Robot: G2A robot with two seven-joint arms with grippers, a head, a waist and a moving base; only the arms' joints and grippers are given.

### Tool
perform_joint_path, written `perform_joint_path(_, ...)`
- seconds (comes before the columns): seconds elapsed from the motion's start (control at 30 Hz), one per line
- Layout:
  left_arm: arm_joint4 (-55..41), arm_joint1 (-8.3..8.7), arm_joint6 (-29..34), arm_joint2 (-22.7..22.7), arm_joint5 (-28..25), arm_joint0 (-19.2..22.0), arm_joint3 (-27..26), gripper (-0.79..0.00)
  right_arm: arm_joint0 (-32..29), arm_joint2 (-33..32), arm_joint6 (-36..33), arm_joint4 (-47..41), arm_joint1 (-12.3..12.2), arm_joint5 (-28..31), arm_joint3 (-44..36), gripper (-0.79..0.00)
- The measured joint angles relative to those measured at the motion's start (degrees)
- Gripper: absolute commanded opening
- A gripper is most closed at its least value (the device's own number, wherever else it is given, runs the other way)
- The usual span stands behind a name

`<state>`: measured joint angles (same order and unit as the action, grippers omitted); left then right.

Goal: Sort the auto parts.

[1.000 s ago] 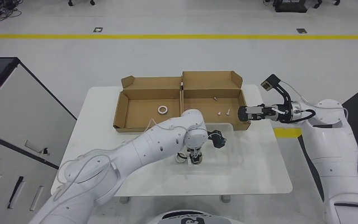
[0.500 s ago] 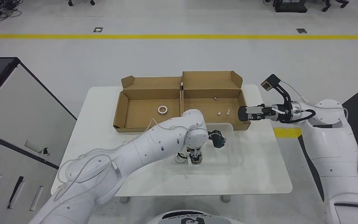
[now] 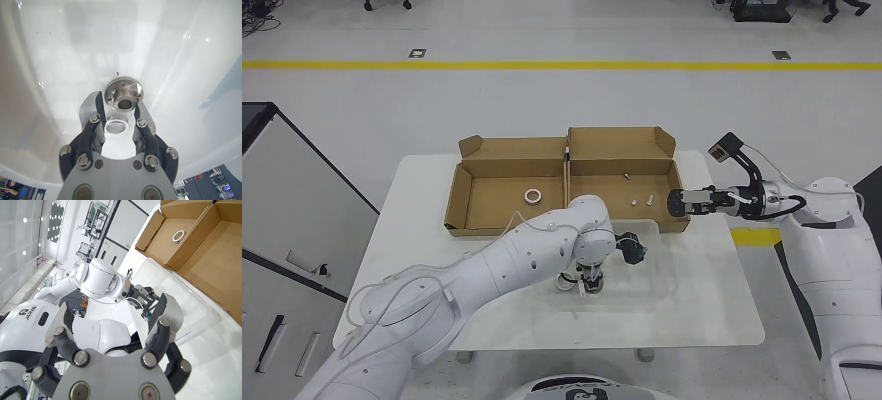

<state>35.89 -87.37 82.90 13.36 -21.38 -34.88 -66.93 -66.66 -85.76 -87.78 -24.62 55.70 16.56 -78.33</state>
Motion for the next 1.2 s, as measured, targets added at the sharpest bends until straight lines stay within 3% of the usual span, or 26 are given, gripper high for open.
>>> perform_joint_path(0.17,0.01,-0.32,-0.17,-0.49,-0.17,-0.08,0.69,-0.566,0.0,0.0,0.0,0.0,0.0,0.0,0.0,0.0)
perform_joint_path(0.2,0.01,-0.4,-0.17,-0.59,-0.16,-0.05,0.81,-0.717,0.0,0.0,0.0,0.0,0.0,0.0,0.0,0.0)
perform_joint_path(0.23,0.01,-0.48,-0.17,-0.67,-0.17,-0.02,0.93,-0.785,0.0,0.0,0.0,0.0,0.0,0.0,0.0,0.0)
perform_joint_path(0.5,-0.15,-0.81,0.14,-0.34,0.14,0.69,0.61,-0.785,0.0,0.0,0.0,0.0,0.0,0.0,0.0,0.0)
perform_joint_path(0.73,-3.0,0.04,1.7,0.75,1.69,2.59,-2.91,-0.785,0.0,0.0,0.0,0.0,0.0,0.0,0.0,0.0)
perform_joint_path(1.03,-8.41,2.79,5.14,0.48,5.13,7.47,-10.19,-0.785,0.0,0.0,0.0,0.0,0.0,0.0,0.0,0.0)
perform_joint_path(1.2,-13.1,5.43,5.1,-0.93,5.11,11.55,-13.33,-0.785,0.0,0.0,0.0,0.0,0.0,0.0,0.0,0.0)
